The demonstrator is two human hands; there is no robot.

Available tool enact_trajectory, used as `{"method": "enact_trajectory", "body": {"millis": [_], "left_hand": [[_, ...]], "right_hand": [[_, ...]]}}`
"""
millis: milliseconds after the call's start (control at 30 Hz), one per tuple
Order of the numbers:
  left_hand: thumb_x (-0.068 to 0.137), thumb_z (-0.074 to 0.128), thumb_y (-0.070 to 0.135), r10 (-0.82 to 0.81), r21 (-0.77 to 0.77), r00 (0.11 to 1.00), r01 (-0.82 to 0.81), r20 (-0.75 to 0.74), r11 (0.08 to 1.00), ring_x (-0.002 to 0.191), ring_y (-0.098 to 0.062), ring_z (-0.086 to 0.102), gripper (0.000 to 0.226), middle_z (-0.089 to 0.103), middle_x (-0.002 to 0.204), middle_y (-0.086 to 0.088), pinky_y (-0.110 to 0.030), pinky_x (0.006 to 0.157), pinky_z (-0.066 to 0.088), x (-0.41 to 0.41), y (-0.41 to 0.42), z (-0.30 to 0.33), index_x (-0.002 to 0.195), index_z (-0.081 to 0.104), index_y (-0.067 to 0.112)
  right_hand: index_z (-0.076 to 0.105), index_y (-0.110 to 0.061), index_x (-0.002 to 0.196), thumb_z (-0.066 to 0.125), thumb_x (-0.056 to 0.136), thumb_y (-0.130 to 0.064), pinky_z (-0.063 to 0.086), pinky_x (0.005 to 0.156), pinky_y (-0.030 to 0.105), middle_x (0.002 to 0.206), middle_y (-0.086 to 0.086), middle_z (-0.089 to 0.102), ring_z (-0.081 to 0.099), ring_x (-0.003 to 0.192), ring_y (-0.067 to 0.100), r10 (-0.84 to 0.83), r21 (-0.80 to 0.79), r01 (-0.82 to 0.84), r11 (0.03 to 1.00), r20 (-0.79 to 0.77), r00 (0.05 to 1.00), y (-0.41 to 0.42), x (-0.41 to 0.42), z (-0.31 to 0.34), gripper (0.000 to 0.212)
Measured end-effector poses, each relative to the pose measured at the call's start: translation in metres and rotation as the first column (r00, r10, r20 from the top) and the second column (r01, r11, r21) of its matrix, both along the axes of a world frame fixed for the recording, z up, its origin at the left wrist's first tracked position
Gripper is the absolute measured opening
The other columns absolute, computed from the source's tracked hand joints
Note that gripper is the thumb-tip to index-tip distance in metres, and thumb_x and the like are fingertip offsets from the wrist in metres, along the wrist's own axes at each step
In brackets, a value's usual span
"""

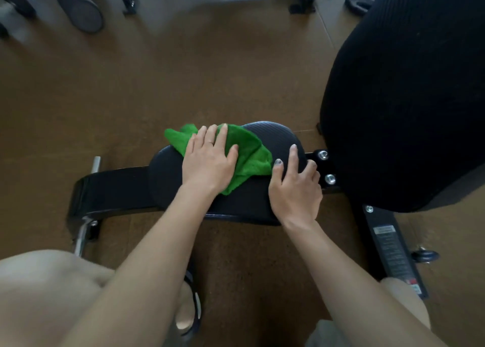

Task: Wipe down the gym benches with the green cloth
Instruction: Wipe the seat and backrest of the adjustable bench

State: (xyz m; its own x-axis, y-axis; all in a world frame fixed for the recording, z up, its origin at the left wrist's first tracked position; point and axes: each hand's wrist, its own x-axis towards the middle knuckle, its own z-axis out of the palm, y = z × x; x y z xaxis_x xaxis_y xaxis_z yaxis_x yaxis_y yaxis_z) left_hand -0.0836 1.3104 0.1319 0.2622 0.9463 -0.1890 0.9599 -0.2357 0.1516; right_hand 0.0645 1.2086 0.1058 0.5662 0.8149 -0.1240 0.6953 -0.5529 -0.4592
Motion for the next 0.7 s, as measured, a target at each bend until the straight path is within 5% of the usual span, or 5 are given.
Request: {"method": "enact_trajectory", "body": {"millis": [100, 233, 467, 600, 700], "left_hand": [[0.109, 0.022, 0.054, 0.089, 0.014, 0.995, -0.090, 0.046, 0.996, 0.160, -0.013, -0.005, 0.062, 0.001, 0.174, 0.008, -0.035, 0.129, -0.006, -0.044, -0.040, 0.006, 0.166, 0.012, 0.033], [0.109, 0.025, 0.053, 0.224, 0.080, 0.974, -0.226, 0.033, 0.971, 0.160, -0.017, -0.001, 0.061, 0.007, 0.174, 0.005, -0.037, 0.129, -0.003, -0.058, -0.045, 0.002, 0.166, 0.017, 0.033], [0.108, 0.021, 0.052, 0.236, 0.008, 0.971, -0.236, -0.036, 0.972, 0.128, -0.036, 0.053, 0.056, 0.058, 0.140, -0.012, -0.046, 0.107, 0.035, -0.044, 0.035, 0.005, 0.142, 0.054, 0.022], [0.108, 0.032, 0.050, 0.302, 0.094, 0.940, -0.319, 0.156, 0.943, 0.136, -0.029, 0.047, 0.051, 0.053, 0.150, -0.004, -0.046, 0.111, 0.037, -0.067, 0.000, 0.006, 0.150, 0.047, 0.027], [0.108, 0.037, 0.048, 0.476, 0.022, 0.820, -0.508, 0.317, 0.861, 0.136, -0.029, 0.046, 0.048, 0.047, 0.153, -0.001, -0.047, 0.098, 0.044, -0.077, -0.014, 0.002, 0.152, 0.044, 0.029]], "right_hand": [[0.022, -0.028, 0.163, 0.023, 0.108, -0.051, 0.044, 0.101, 0.050, 0.151, 0.022, 0.039, 0.046, 0.131, 0.037, -0.020, 0.036, 0.019, 0.999, 0.019, 1.000, 0.000, -0.001, -0.001, 0.059], [0.023, -0.027, 0.163, 0.022, 0.109, -0.050, 0.045, 0.099, 0.050, 0.149, 0.023, 0.040, 0.048, 0.130, 0.037, -0.030, 0.045, 0.028, 0.999, 0.042, 0.999, 0.000, -0.003, -0.004, 0.059], [0.022, -0.027, 0.163, 0.021, 0.108, -0.051, 0.046, 0.097, 0.050, 0.146, 0.023, 0.042, 0.050, 0.126, 0.037, -0.027, 0.036, 0.024, 0.999, 0.069, 0.997, 0.002, -0.004, -0.005, 0.060], [0.022, -0.028, 0.163, 0.021, 0.109, -0.050, 0.045, 0.099, 0.049, 0.149, 0.022, 0.040, 0.047, 0.131, 0.036, -0.033, 0.051, 0.030, 0.998, 0.047, 0.998, 0.001, -0.003, -0.003, 0.059], [0.022, -0.028, 0.163, 0.020, 0.108, -0.051, 0.046, 0.099, 0.050, 0.148, 0.022, 0.041, 0.049, 0.129, 0.037, -0.041, 0.050, 0.038, 0.998, 0.061, 0.997, 0.003, -0.006, -0.005, 0.060]]}}
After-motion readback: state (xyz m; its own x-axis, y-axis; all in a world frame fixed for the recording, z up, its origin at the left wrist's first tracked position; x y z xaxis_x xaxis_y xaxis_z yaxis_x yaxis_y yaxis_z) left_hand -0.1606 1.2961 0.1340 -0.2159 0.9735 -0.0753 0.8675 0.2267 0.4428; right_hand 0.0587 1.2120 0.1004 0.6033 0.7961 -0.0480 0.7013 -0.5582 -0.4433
